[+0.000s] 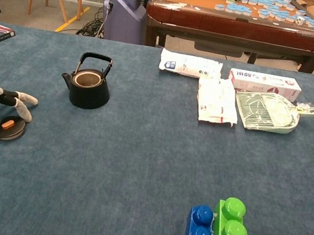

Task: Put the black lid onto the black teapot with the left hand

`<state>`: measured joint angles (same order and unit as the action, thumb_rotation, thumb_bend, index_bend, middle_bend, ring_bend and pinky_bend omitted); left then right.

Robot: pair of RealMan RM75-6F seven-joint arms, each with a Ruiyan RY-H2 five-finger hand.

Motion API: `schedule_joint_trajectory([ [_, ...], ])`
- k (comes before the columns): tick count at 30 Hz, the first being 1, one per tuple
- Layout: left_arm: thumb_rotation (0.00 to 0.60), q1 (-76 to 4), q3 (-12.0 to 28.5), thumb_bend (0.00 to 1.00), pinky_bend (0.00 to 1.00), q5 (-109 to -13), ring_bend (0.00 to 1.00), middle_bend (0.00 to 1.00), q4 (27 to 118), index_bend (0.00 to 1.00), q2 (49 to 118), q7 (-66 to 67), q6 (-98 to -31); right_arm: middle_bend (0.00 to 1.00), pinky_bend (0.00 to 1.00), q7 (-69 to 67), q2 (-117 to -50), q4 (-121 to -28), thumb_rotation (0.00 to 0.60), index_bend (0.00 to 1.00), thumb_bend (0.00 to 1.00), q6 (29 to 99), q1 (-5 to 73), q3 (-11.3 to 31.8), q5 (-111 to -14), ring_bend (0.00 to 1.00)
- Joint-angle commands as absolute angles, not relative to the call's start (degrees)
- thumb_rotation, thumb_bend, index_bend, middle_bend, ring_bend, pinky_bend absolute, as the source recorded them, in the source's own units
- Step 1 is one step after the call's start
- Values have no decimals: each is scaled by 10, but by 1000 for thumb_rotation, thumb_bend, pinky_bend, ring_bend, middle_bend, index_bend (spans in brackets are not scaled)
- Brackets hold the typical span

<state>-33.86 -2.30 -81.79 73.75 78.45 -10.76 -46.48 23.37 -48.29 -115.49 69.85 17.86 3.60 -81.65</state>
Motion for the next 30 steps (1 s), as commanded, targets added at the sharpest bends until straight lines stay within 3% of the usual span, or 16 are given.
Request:
schedule_joint_trajectory([
  [1, 600, -338, -23, 331, 0, -819, 0, 0, 739, 315, 784, -108, -467, 0, 0, 233, -483, -1155, 600, 88, 546, 699, 178, 36, -817, 0],
  [30, 600, -330, -19, 331, 0, -797, 0, 0, 797, 368, 744, -51, -478, 0, 0, 201, -493, -1128, 600, 89, 546, 695, 179, 34, -830, 0],
])
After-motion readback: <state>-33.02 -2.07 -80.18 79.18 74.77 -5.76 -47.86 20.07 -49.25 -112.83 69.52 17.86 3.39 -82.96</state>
